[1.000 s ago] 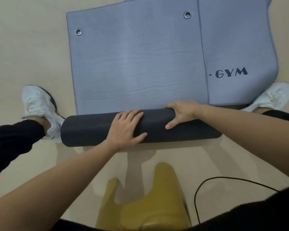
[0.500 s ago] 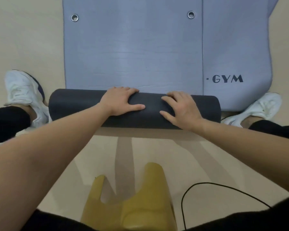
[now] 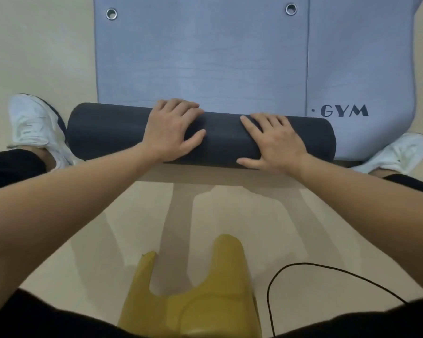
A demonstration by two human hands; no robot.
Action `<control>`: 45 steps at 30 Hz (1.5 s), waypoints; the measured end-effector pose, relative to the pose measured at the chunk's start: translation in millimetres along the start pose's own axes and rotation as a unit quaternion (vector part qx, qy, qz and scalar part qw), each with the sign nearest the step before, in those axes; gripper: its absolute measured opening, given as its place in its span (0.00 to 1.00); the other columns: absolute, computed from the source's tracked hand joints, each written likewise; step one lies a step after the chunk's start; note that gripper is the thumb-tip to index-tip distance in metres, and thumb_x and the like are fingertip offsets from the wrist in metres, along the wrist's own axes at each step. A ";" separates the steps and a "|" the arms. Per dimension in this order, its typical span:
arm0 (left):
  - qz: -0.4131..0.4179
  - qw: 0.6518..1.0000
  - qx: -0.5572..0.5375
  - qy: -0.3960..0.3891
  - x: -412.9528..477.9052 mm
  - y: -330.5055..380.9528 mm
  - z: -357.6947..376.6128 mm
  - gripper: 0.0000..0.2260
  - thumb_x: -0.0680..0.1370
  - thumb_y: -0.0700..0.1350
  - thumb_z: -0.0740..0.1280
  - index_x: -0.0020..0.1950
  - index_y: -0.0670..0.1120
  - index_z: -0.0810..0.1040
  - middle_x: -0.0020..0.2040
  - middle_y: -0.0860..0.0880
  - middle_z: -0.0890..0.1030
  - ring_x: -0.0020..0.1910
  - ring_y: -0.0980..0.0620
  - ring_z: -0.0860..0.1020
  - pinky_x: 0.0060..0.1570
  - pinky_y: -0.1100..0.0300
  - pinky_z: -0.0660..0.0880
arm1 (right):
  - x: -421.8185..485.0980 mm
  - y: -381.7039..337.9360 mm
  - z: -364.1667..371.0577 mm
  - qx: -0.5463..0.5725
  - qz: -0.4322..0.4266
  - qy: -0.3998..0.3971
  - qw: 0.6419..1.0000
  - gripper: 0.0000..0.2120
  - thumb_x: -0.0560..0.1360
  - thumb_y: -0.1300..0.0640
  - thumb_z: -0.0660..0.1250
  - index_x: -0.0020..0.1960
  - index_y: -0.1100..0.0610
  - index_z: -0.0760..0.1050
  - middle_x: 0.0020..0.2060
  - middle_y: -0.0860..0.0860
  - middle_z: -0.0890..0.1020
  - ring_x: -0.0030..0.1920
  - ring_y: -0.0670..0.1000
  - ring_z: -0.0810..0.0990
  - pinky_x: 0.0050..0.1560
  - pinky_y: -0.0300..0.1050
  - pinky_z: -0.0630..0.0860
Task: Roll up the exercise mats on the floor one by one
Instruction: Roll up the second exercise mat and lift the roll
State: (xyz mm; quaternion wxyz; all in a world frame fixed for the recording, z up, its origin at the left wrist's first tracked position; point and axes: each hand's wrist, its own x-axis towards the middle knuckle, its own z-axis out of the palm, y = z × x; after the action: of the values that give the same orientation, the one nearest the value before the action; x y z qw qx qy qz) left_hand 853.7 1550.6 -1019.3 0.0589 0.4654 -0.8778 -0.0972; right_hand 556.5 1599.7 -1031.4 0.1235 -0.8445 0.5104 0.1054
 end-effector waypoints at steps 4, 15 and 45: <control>-0.031 0.998 0.043 -0.017 -34.8 26.5 14.9 0.32 0.79 0.62 0.63 0.77 0.44 0.70 0.78 0.41 0.69 0.77 0.37 0.66 0.76 0.39 0.61 | 34.9 27.5 -30.9 0.107 0.021 -0.082 0.991 0.47 0.71 0.21 0.56 0.81 0.48 0.58 0.73 0.53 0.71 0.69 0.60 0.71 0.68 0.59 0.68; -0.080 0.994 0.076 -0.022 33.8 2.4 13.4 0.36 0.77 0.68 0.59 0.78 0.46 0.68 0.76 0.45 0.73 0.75 0.40 0.69 0.78 0.43 0.59 | 39.4 26.3 -32.1 0.071 0.151 0.150 0.975 0.36 0.77 0.27 0.58 0.71 0.52 0.76 0.62 0.55 0.80 0.60 0.60 0.77 0.65 0.58 0.67; -0.002 0.979 0.099 -0.180 181.2 -49.5 -9.2 0.64 0.54 0.88 0.58 0.82 0.52 0.56 0.80 0.44 0.65 0.76 0.39 0.67 0.76 0.40 0.61 | 149.0 109.2 -78.2 0.090 0.156 0.029 0.983 0.52 0.63 0.15 0.50 0.76 0.45 0.69 0.67 0.52 0.77 0.66 0.58 0.74 0.68 0.57 0.65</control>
State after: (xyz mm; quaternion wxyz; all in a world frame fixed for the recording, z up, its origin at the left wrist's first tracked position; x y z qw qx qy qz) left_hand 793.9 1372.4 -1019.1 -0.1462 0.4452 -0.8786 -0.0923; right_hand 531.6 1401.5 -1013.6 0.1658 -0.7427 0.6467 0.0522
